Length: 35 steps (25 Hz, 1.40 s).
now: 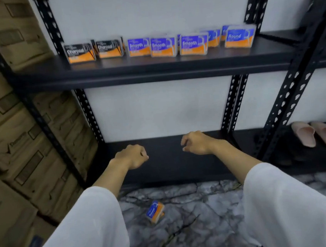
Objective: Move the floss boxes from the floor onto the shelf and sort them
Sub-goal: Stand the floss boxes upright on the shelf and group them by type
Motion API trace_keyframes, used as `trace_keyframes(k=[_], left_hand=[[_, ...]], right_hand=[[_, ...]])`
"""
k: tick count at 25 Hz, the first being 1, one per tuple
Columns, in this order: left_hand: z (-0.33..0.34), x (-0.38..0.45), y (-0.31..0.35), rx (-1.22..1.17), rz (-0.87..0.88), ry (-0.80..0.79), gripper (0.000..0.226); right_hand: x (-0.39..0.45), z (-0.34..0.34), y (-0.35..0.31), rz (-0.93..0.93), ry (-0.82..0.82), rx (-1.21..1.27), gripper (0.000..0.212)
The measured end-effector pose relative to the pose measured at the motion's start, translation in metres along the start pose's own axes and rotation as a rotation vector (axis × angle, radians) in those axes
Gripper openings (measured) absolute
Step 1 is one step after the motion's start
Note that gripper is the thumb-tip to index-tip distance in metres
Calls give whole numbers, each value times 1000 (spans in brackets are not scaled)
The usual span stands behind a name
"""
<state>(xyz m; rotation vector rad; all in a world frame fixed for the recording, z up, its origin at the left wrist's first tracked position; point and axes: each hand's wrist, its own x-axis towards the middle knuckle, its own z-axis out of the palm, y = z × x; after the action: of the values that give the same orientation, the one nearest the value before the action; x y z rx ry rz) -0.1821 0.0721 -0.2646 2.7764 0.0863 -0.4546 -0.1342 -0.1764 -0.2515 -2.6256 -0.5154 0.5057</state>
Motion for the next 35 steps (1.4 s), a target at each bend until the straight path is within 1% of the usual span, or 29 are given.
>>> trace_keyframes(k=[4, 6, 8, 9, 11, 12, 13, 15, 17, 19, 22, 26, 29, 31, 33, 35], left_hand=[[65, 29, -33, -9, -69, -91, 24], [100, 49, -49, -20, -108, -155, 25], [138, 70, -66, -15, -108, -217, 27], [158, 80, -75, -22, -118, -236, 27], [199, 99, -92, -130, -178, -269, 24], [219, 105, -98, -180, -201, -274, 27], [239, 111, -102, -225, -219, -272, 34], [278, 121, -103, -279, -272, -251, 58], [311, 126, -100, -272, -304, -230, 78], [332, 129, -101, -265, -294, -212, 83], [334, 131, -117, -301, -294, -146, 81], [298, 131, -163, -254, -364, 6, 81], [280, 124, -195, -219, -370, 2, 84], [274, 118, -205, -205, -362, 5, 84], [271, 112, -208, -201, -349, 0, 84], [270, 108, -206, -191, -335, -10, 85]], right_hand=[[39, 78, 26, 67, -88, -25, 23], [60, 120, 42, 106, -151, -45, 23], [79, 159, 57, 144, -230, -69, 21], [89, 177, 64, 161, -261, -72, 23], [110, 215, 78, 185, -302, -93, 33], [117, 232, 83, 187, -316, -107, 36], [125, 251, 88, 184, -337, -117, 39], [137, 283, 99, 181, -385, -118, 45], [145, 309, 109, 176, -422, -108, 50], [151, 326, 117, 150, -436, -90, 53], [159, 343, 118, 105, -423, -93, 60], [174, 362, 98, -52, -391, -131, 75], [180, 381, 86, -161, -464, -205, 81], [180, 393, 81, -177, -484, -209, 77], [177, 397, 78, -168, -448, -185, 66], [174, 391, 75, -158, -416, -173, 62]])
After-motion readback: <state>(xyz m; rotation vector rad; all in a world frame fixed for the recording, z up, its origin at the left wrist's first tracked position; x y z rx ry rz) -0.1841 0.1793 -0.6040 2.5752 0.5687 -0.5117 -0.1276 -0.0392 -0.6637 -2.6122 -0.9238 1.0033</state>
